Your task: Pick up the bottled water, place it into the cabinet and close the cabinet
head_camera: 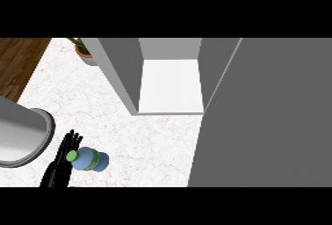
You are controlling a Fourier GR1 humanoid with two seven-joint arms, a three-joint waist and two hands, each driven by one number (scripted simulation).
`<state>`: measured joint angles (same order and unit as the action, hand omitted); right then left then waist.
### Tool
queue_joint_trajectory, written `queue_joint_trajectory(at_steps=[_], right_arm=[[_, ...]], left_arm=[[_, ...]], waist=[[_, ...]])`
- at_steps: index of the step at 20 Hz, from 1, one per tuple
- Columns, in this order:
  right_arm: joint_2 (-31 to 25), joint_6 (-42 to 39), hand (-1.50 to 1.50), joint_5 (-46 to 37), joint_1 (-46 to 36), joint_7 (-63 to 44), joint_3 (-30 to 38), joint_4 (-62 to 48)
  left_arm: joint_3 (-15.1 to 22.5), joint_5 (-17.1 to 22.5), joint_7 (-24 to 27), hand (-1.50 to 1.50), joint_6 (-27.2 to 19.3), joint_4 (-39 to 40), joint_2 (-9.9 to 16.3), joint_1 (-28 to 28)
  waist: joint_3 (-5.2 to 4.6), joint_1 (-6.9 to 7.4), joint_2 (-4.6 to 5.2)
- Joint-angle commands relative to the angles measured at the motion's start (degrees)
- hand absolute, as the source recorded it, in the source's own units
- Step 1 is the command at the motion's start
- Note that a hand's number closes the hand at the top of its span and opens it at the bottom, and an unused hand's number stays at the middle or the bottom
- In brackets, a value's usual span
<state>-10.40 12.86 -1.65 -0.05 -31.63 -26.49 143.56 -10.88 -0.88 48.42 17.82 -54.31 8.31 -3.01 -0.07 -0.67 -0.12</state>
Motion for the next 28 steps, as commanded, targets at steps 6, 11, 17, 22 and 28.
queue_joint_trajectory(at_steps=[6,11,17,22,28], right_arm=[[-2.8,0.0,-1.50,-2.3,5.1,-0.2,-0.5,9.8],[-3.5,0.9,-1.50,-0.4,4.4,-2.5,2.8,12.1],[-3.9,0.6,-1.50,0.5,3.2,-0.5,4.2,7.9],[-5.7,-1.3,-1.50,3.9,9.9,6.0,5.4,7.9],[-3.6,0.8,-1.50,-1.9,9.9,4.8,1.8,7.8]], left_arm=[[-0.5,0.9,6.3,-1.50,1.1,11.6,-1.5,7.5],[-0.1,2.2,6.5,-1.50,2.9,12.0,-1.0,7.9],[1.4,3.5,5.0,-1.50,4.1,13.7,-3.3,11.1],[4.1,3.8,4.3,1.50,9.2,14.4,-3.4,9.3],[5.5,-0.6,10.7,1.50,-1.7,11.8,-3.5,12.9]], waist=[[0.02,-0.29,0.03],[0.03,-0.25,-0.03],[0.02,0.11,0.08],[0.12,-0.05,0.00],[0.01,-0.20,-0.14]])
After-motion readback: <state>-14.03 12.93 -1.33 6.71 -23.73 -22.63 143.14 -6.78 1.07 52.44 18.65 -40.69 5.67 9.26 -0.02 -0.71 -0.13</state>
